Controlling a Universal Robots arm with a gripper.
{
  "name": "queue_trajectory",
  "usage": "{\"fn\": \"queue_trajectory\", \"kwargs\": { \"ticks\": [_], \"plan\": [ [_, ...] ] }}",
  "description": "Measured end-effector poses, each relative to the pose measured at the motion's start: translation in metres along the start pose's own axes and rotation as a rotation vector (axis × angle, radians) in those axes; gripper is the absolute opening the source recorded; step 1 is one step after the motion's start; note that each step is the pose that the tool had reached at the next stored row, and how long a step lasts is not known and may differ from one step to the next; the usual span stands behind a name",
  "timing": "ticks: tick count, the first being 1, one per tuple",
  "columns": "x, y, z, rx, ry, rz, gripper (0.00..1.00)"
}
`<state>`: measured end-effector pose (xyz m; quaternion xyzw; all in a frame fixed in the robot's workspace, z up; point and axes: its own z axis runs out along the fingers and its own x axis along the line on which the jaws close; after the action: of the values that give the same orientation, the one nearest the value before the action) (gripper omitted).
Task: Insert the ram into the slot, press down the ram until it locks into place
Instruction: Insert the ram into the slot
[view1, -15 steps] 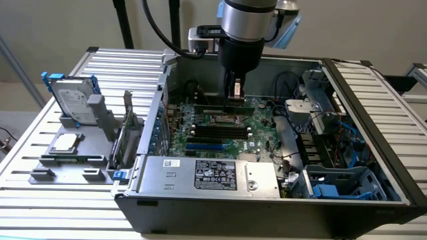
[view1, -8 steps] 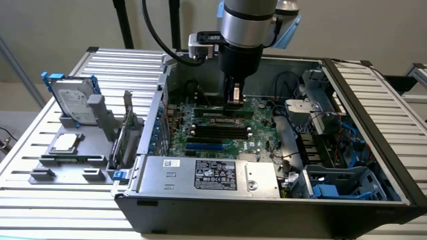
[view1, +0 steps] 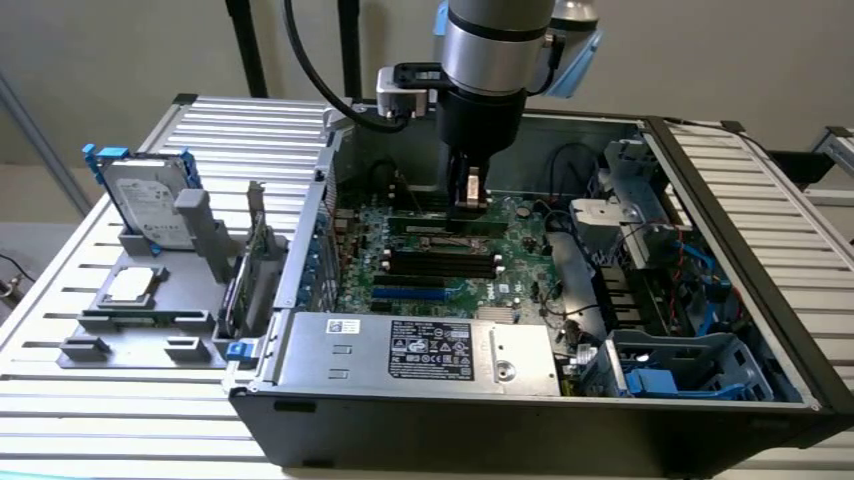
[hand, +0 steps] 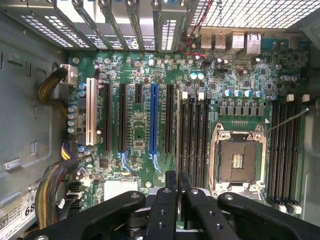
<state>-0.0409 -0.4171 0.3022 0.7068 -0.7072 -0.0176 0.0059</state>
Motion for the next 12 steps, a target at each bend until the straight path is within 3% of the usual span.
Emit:
{"fn": "queue_trajectory", "kwargs": {
  "ticks": [6, 12],
  "plan": [
    [-0.002, -0.0001, 0.0023, 0.0001, -0.0003, 0.0, 0.13],
    [-0.002, -0.0003, 0.0111, 0.0028, -0.0001, 0.0, 0.13]
  ]
}}
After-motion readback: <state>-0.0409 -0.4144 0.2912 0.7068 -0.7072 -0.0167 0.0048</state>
